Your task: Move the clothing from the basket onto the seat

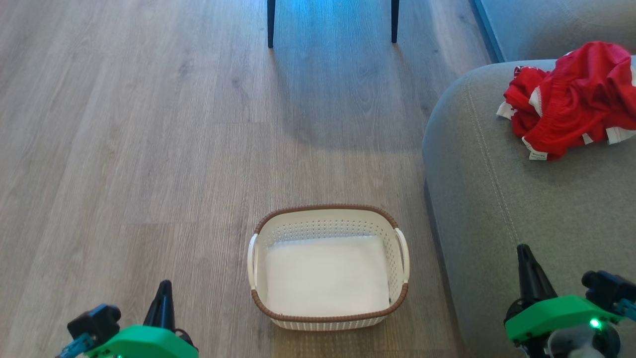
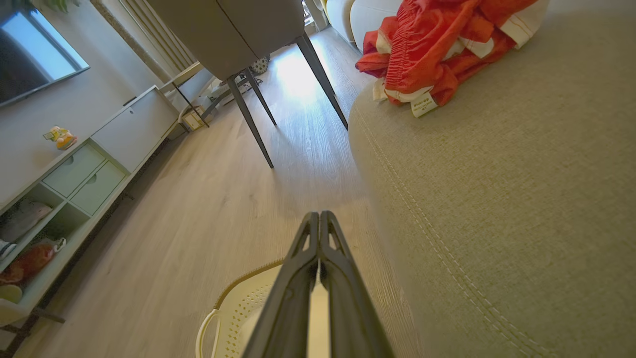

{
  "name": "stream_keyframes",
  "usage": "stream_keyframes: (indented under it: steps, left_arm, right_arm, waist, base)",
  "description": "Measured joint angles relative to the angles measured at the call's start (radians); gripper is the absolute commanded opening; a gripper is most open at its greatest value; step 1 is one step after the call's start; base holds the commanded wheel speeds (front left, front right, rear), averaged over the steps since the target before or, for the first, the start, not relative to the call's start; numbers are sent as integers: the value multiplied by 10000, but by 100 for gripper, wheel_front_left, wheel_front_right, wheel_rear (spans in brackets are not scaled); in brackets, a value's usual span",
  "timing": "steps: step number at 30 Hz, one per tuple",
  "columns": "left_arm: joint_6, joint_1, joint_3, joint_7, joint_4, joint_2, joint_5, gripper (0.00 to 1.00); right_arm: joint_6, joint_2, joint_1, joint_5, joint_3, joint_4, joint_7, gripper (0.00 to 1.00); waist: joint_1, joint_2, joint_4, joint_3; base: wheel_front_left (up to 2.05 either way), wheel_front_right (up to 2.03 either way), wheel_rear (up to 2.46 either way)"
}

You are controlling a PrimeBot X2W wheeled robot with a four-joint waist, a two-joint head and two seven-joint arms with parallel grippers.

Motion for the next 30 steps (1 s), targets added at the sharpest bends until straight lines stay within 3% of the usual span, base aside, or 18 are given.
stream_keyframes:
  steps: [30]
  left_arm:
    - [-263, -532, 491, 844, -169, -58, -3225, 0]
  right_arm:
    - [0, 2, -426, 3591, -94, -4, 838, 0]
  waist:
    - [0, 0, -106, 96]
  base:
    - [0, 0, 0]
